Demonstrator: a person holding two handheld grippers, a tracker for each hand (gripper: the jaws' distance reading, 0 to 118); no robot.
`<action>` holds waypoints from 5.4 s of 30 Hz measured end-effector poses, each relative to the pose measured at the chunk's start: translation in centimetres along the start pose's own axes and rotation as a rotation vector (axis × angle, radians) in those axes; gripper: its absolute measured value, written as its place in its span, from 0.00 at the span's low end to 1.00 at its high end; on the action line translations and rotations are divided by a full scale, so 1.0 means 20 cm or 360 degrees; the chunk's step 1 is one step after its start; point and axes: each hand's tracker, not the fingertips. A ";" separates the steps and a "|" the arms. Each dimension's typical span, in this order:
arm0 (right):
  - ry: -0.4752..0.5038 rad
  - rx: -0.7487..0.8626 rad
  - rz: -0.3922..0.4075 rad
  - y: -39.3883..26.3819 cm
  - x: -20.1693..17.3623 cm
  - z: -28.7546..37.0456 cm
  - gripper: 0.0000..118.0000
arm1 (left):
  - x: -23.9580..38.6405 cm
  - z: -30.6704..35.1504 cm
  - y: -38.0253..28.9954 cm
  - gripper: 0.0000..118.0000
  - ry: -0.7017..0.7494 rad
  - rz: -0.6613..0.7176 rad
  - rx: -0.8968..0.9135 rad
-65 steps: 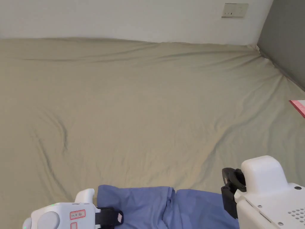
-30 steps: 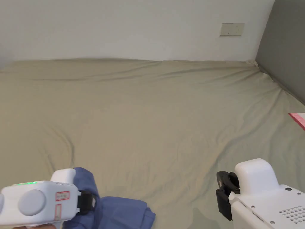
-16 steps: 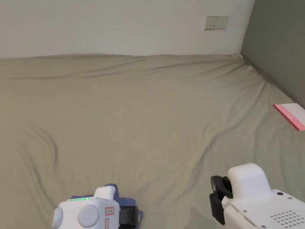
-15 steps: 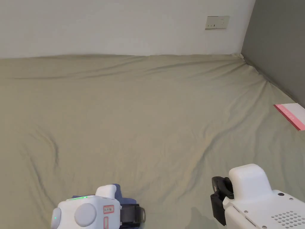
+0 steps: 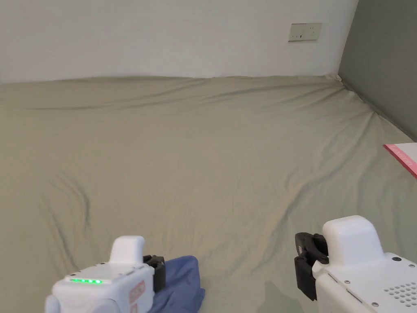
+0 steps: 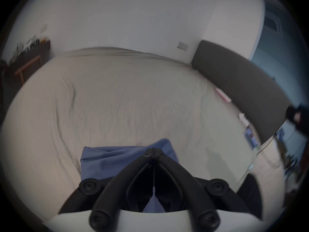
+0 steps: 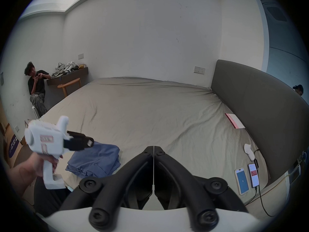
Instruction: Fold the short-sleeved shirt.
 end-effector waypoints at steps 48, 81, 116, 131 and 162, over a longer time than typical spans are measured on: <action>0.0566 -0.0825 0.0295 -0.53 -0.67 -1.07 0.01 | -0.88 0.03 -0.25 0.90 -0.0531 0.0747 -0.0226; 0.0140 0.0038 0.0277 0.03 -0.46 -0.45 0.02 | -0.47 0.01 -0.16 0.26 0.0053 0.0076 -0.0347; 0.0065 0.0209 0.0344 0.20 -0.87 -0.53 0.02 | -2.10 0.45 -0.21 0.26 0.1270 -0.0222 -0.0565; 0.0093 0.0093 0.0377 0.20 -0.89 -0.60 0.02 | -2.45 0.69 -0.02 0.99 0.1301 0.0164 -0.0475; -0.0129 0.0767 0.0247 0.33 -0.48 0.25 0.02 | 0.15 1.22 0.34 0.00 0.0589 -0.0127 0.1390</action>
